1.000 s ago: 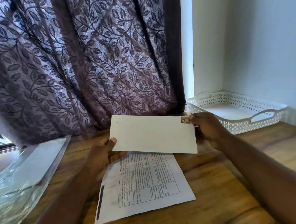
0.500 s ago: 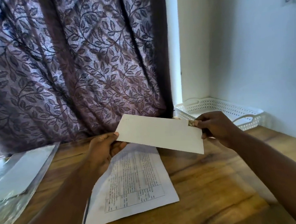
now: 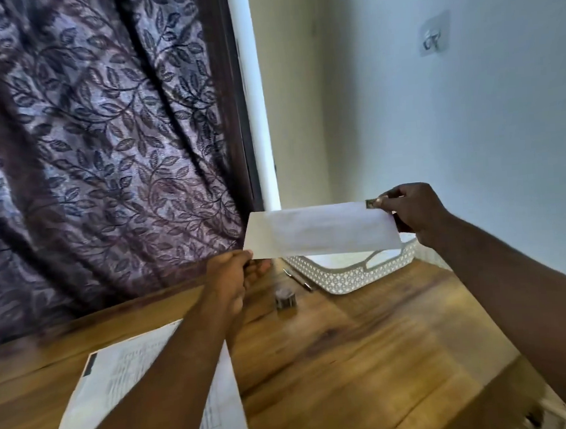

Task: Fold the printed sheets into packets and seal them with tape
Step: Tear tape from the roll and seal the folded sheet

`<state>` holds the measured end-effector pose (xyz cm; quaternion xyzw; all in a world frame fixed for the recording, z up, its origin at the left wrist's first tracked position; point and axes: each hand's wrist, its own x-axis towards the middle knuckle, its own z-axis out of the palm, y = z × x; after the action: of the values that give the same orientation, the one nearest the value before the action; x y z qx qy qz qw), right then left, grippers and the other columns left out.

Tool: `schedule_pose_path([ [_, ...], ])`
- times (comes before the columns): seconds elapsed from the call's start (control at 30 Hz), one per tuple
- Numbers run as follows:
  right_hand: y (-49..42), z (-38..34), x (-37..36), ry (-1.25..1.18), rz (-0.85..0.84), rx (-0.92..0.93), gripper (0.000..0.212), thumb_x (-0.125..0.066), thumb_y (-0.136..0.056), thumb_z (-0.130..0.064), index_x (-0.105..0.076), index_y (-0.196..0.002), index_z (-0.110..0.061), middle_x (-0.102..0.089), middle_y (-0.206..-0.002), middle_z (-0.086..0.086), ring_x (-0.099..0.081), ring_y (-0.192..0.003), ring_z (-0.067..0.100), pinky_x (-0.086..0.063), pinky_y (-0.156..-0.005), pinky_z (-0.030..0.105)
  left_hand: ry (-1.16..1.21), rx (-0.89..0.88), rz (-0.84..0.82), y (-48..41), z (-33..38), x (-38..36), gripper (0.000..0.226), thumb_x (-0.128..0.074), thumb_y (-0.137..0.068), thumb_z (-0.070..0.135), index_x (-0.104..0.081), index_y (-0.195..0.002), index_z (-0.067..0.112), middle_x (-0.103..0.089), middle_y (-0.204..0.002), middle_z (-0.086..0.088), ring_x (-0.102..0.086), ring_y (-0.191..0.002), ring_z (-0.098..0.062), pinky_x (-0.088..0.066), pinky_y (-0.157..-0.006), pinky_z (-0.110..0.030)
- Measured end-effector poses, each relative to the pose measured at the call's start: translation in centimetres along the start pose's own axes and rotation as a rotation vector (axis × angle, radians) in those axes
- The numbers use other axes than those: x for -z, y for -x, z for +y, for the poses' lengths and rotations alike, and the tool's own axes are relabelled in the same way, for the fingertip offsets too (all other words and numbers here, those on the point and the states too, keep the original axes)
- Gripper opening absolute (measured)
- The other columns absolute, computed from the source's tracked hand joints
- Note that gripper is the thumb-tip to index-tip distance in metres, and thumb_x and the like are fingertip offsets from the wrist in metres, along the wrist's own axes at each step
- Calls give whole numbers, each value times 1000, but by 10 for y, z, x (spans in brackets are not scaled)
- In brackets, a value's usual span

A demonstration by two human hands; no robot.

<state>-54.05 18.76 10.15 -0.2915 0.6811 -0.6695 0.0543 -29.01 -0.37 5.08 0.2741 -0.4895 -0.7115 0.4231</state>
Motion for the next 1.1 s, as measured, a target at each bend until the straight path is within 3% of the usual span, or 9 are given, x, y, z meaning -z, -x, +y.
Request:
schedule_pose_path([
  [0.1, -22, 10, 2, -11, 46, -34, 9, -76, -83, 0, -70, -79, -5, -70, -89, 20, -68, -75, 30, -56, -57, 30, 58, -4, -11, -19, -1, -17, 13, -52, -100, 0, -59, -104, -10, -69, -91, -26, -71, -68, -26, -63, -61, -30],
  [0.23, -43, 17, -6, -2, 174, -50, 10, -78, -77, -4, -71, -74, -9, -73, -91, 21, -72, -85, 36, -62, -75, 53, 47, -27, -10, -40, -6, -33, 16, -50, -101, 3, -62, -96, -5, -68, -74, -16, -68, -53, -16, -57, -51, -24],
  [0.4, -63, 24, -3, -50, 187, -93, 9, -80, -75, -6, -73, -73, -11, -73, -89, 19, -72, -85, 35, -62, -75, 52, -47, 16, 26, -54, -25, -47, 16, -57, -101, 22, -61, -103, 6, -60, -80, -10, -65, -52, -14, -54, -46, -24],
  [0.57, -76, 34, 4, -79, 91, -115, 10, -77, -83, -1, -74, -90, 3, -73, -92, 19, -70, -82, 30, -60, -70, 36, -290, 32, 18, -63, -28, -37, 39, -51, -99, 49, -52, -83, 14, -48, -75, -4, -50, -63, -20, -51, -61, -36],
  [0.63, -80, 39, 6, -57, 114, -121, 12, -77, -82, -2, -75, -92, 4, -75, -96, 20, -72, -88, 34, -62, -81, 44, -478, -31, -3, -66, -35, -32, 31, -60, -94, 44, -61, -102, 14, -49, -74, -1, -46, -61, -17, -44, -63, -35],
  [0.7, -82, 45, 6, -49, 158, -139, 3, -76, -83, -3, -74, -83, -1, -75, -93, 17, -71, -85, 33, -61, -80, 44, -612, -108, -15, -67, -41, -31, 47, -66, -88, 41, -58, -128, 18, -64, -94, -3, -60, -75, -20, -53, -73, -40],
  [0.83, -85, 51, -6, 72, 340, -143, 4, -69, -87, -6, -72, -88, -4, -70, -92, 14, -66, -83, 30, -51, -63, 31, -826, -227, -82, -54, -48, -46, 50, -66, -89, 40, -56, -134, 18, -64, -130, -10, -65, -107, -26, -54, -91, -42],
  [1.0, -84, 49, -31, 195, 394, -219, 19, -62, -85, -1, -68, -103, 0, -69, -103, 19, -70, -90, 38, -62, -69, 49, -963, -283, -87, -49, -53, -55, 58, -66, -94, 31, -47, -146, 14, -56, -140, -14, -56, -125, -28, -47, -103, -38],
  [1.1, -77, 47, -44, 220, 178, -297, 16, -62, -79, 1, -64, -95, 7, -73, -84, 25, -74, -71, 42, -62, -68, 56, -1030, -337, -89, -49, -57, -53, 57, -67, -93, 30, -49, -144, 12, -55, -143, -12, -53, -130, -25, -44, -106, -38],
])
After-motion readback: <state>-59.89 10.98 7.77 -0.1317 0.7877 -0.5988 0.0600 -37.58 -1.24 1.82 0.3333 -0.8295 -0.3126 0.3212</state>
